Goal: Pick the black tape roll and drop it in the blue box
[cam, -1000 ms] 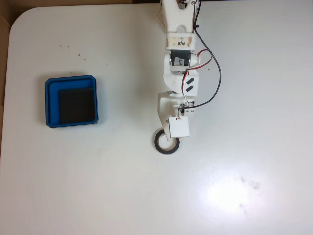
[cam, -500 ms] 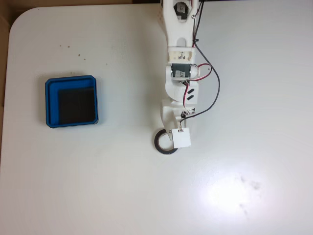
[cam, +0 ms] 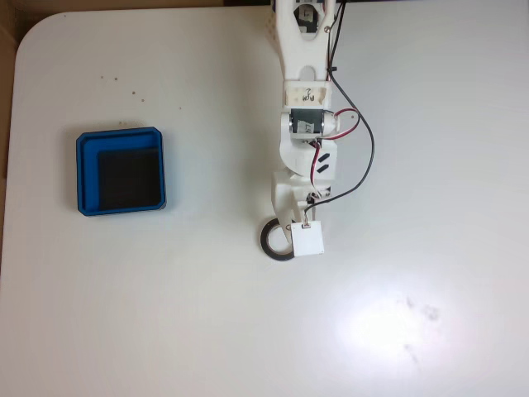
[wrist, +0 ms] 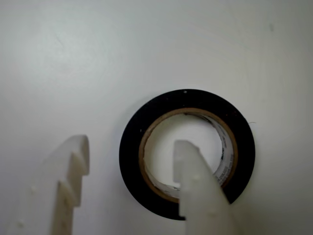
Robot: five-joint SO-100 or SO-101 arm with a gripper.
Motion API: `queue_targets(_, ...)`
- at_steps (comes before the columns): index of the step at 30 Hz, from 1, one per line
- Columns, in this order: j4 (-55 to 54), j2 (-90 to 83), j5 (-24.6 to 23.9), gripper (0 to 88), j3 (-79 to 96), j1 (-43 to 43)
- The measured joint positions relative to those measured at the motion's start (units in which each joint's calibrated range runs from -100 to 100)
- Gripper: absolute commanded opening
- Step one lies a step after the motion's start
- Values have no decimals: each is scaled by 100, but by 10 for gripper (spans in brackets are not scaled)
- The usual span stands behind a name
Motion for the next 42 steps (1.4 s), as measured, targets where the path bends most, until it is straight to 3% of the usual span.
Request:
queue_targets(8, 1034, 1084, 0, 160, -1408, 30)
queue_targets(42, 1100, 1626, 0, 187, -1695, 198)
